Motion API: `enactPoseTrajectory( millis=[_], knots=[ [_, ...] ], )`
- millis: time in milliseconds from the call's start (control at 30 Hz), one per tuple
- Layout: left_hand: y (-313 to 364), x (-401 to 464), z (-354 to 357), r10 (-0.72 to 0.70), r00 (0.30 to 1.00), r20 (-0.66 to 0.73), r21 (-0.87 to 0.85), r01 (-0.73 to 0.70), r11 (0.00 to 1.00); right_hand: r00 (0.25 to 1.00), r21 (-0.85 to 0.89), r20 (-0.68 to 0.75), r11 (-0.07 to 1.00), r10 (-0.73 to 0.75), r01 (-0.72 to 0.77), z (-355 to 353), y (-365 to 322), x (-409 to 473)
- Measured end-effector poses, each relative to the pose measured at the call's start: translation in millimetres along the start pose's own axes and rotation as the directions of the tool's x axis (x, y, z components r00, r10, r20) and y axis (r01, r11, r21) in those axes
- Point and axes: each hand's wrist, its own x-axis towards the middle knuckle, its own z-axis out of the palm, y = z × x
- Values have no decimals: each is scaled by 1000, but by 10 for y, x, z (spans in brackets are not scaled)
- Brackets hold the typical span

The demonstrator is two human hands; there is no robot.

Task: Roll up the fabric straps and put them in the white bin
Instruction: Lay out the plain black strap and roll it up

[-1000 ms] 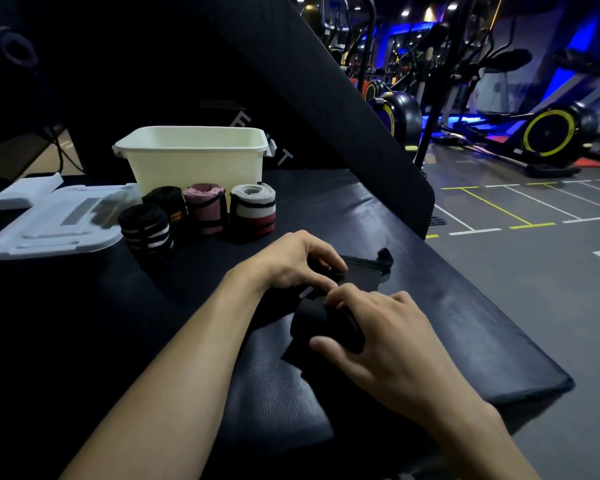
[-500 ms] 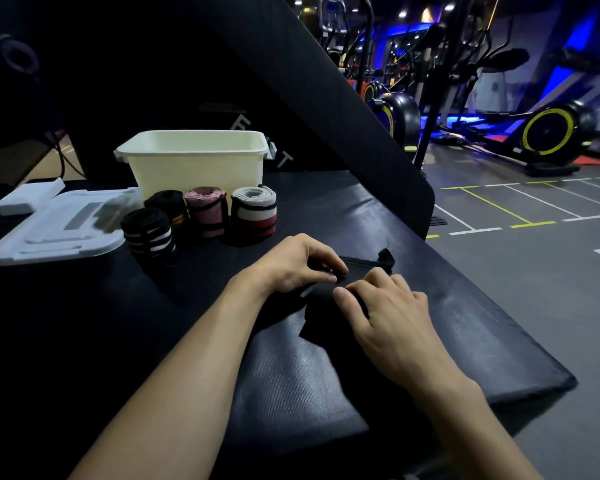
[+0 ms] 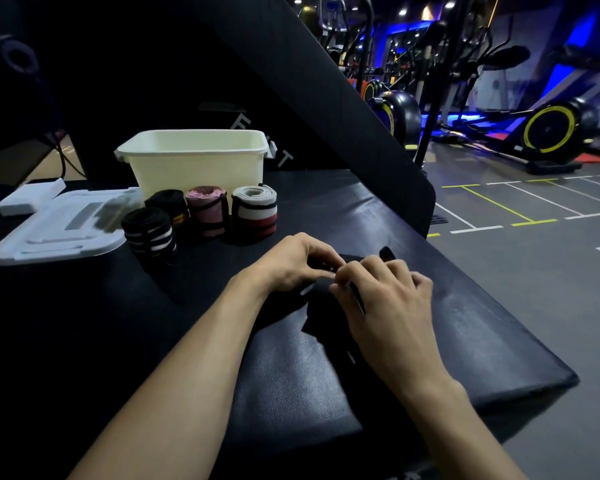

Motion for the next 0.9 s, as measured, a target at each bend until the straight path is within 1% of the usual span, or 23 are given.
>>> enactPoseTrajectory(
  millis=[67, 133, 200, 267, 467, 633, 800, 900],
  knots=[
    [0, -1, 6, -11, 1000, -14, 12, 11, 1000, 999, -11, 30, 1000, -13, 14, -26, 16, -21],
    [-24, 17, -3, -5, 998, -60, 54, 8, 999, 996, -30, 90, 999, -17, 20, -37, 62, -48],
    [-77, 46, -20, 0, 994, -107, 91, 10, 996, 986, -50, 169, 999, 6, 2, -41, 118, -62],
    [-102, 54, -36, 4, 993, -116, 100, 7, 995, 977, -48, 212, 998, 38, -28, -31, 149, -55],
    [-69, 34, -18, 38, 995, -92, 115, -27, 993, 985, -84, 168, 996, 20, -6, 75, 177, -13],
    [-101, 55, -44, 37, 995, -92, 137, -24, 990, 993, 1, 114, 1000, 11, -11, 23, 205, -4],
    [-151, 76, -58, 31, 994, -102, 173, -13, 985, 981, 1, 181, 998, 68, -69, 50, 202, 0],
    [-157, 60, -64, 35, 997, -67, 159, -24, 987, 976, 7, 194, 995, 99, -102, 86, 219, 5]
  ],
)
